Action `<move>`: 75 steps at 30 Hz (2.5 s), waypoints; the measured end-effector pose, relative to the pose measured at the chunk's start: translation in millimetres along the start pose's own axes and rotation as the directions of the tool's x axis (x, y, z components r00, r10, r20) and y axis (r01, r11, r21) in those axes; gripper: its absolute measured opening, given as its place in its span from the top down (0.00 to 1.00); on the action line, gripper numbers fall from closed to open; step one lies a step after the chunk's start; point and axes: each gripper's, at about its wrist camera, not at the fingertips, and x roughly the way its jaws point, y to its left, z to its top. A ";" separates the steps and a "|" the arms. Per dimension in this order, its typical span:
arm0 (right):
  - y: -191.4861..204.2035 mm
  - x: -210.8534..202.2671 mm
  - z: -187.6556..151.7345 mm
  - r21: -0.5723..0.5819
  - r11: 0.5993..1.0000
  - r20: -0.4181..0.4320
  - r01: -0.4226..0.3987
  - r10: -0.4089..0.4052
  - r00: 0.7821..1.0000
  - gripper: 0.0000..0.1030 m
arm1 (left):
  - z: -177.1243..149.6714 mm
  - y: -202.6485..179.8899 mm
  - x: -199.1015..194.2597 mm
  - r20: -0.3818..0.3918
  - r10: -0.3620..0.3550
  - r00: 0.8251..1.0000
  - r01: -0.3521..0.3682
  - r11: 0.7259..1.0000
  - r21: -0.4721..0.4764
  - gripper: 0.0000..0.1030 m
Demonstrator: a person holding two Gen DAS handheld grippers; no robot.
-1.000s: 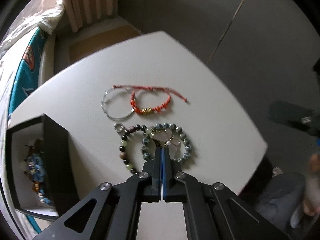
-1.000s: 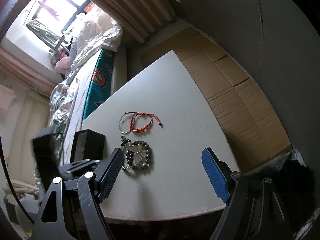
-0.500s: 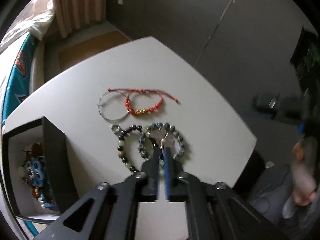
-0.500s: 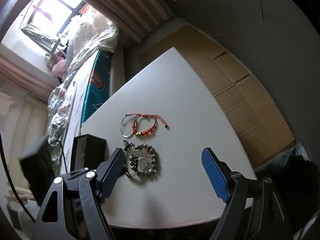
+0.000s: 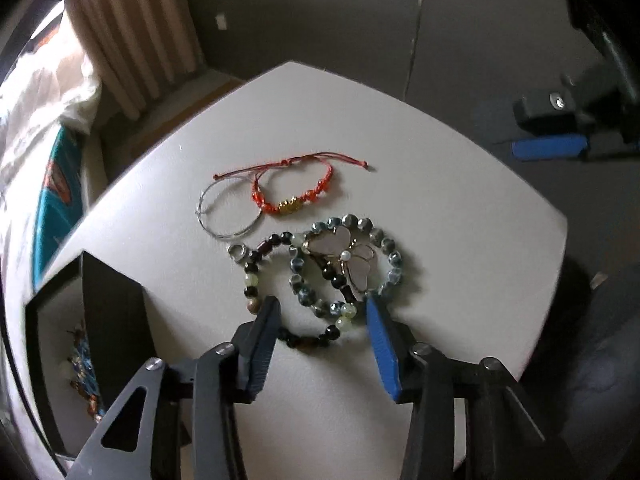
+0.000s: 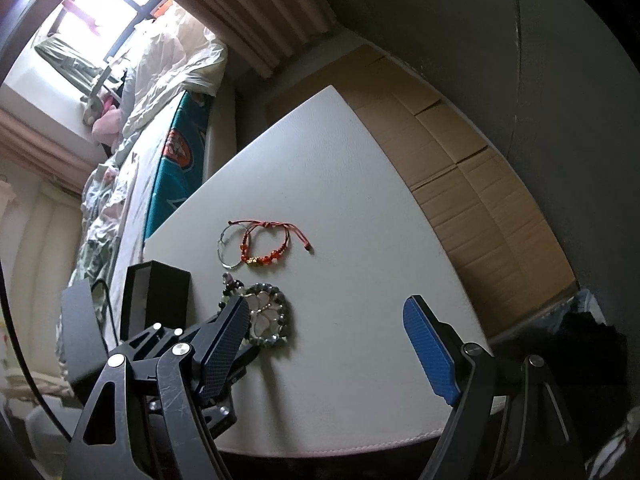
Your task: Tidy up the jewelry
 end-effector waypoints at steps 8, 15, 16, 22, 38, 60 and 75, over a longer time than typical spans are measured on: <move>5.6 9.1 -2.5 -0.022 1.000 -0.026 -0.012 0.012 1.000 0.22 | -0.3 24.7 -11.6 0.009 -0.120 0.993 0.120 0.988 -0.100 0.93; 21.7 27.5 -5.2 -0.054 0.998 -0.058 -0.009 0.006 0.998 0.35 | 6.4 62.3 -43.4 0.103 -0.177 0.979 0.197 0.952 -0.233 0.93; 24.9 32.4 -5.7 -0.063 0.998 -0.068 -0.003 -0.001 0.998 0.39 | 7.7 66.9 -45.2 0.110 -0.176 0.978 0.199 0.948 -0.249 0.93; 42.4 57.5 -5.7 -0.106 0.992 -0.098 0.066 -0.077 0.992 0.58 | 7.2 88.9 -63.1 0.164 -0.182 0.970 0.227 0.918 -0.324 0.93; 92.8 77.9 -22.3 -0.285 0.910 -0.031 0.301 -0.322 0.946 0.90 | -13.1 143.9 -121.3 0.282 -0.150 0.948 0.258 0.879 -0.401 0.93; 200.0 -1.4 -23.5 -0.383 0.923 0.113 0.042 0.002 0.994 0.90 | -56.9 222.4 -162.2 0.342 -0.024 0.939 0.227 0.790 -0.569 0.24; 240.9 24.2 -14.4 -0.423 0.904 0.035 -0.068 0.092 0.995 0.47 | -66.8 242.8 -169.8 0.368 0.002 0.930 0.235 0.767 -0.598 0.24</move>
